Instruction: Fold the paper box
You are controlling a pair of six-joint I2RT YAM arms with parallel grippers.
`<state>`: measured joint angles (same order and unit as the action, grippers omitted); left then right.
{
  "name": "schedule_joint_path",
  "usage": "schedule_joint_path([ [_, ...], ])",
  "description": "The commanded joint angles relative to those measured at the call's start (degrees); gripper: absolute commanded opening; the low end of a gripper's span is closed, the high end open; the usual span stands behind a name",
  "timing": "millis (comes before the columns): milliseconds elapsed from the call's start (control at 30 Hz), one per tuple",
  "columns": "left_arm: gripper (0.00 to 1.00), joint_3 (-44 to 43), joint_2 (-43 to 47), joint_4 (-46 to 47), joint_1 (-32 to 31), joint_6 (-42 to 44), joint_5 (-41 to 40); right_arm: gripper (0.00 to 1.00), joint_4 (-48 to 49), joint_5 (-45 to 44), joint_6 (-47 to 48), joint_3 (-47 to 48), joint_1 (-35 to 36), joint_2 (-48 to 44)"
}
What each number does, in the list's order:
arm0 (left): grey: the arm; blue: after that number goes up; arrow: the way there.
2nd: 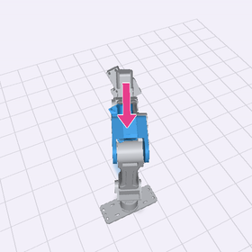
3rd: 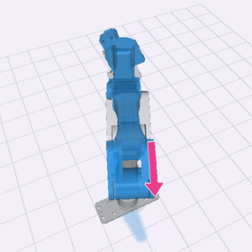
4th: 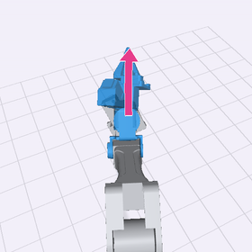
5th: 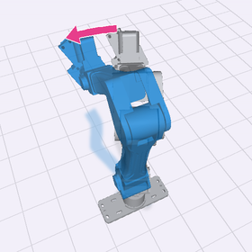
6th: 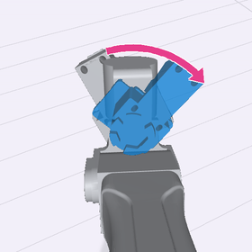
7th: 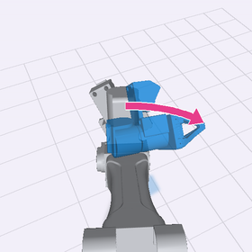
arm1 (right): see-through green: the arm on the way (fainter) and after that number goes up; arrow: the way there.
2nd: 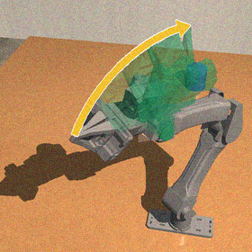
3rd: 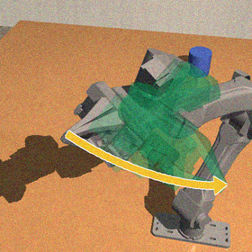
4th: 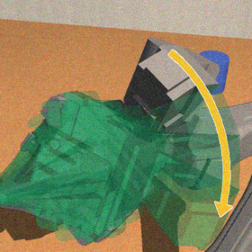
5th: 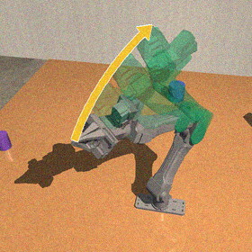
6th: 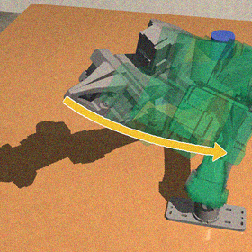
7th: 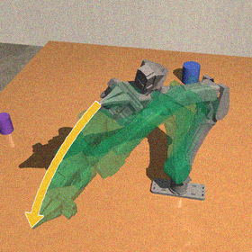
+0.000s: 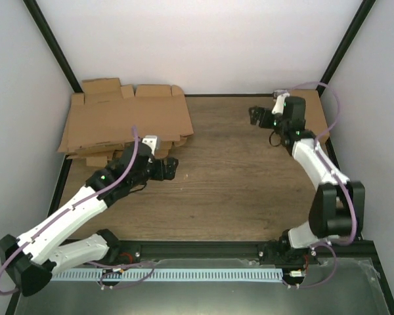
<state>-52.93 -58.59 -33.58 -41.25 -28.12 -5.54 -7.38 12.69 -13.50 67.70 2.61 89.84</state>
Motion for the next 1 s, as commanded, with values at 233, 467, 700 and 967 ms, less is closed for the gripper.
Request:
schedule_joint_path([
  [233,1.0,0.8,4.1,1.0,1.4,4.2,-13.9,1.0,19.6,8.7,-2.1,-32.4,2.5,-29.4],
  [467,1.0,11.7,7.2,15.3,1.6,9.3,-19.2,1.0,25.0,-0.7,-4.4,-45.9,2.5,-38.9],
  [700,1.0,24.5,13.8,33.9,1.7,20.9,-24.4,1.0,32.7,-4.5,4.3,-53.5,2.5,-40.7],
  [967,1.0,31.5,4.8,52.8,6.8,26.8,-35.5,1.0,51.6,-9.0,10.9,-56.4,1.2,-28.6],
])
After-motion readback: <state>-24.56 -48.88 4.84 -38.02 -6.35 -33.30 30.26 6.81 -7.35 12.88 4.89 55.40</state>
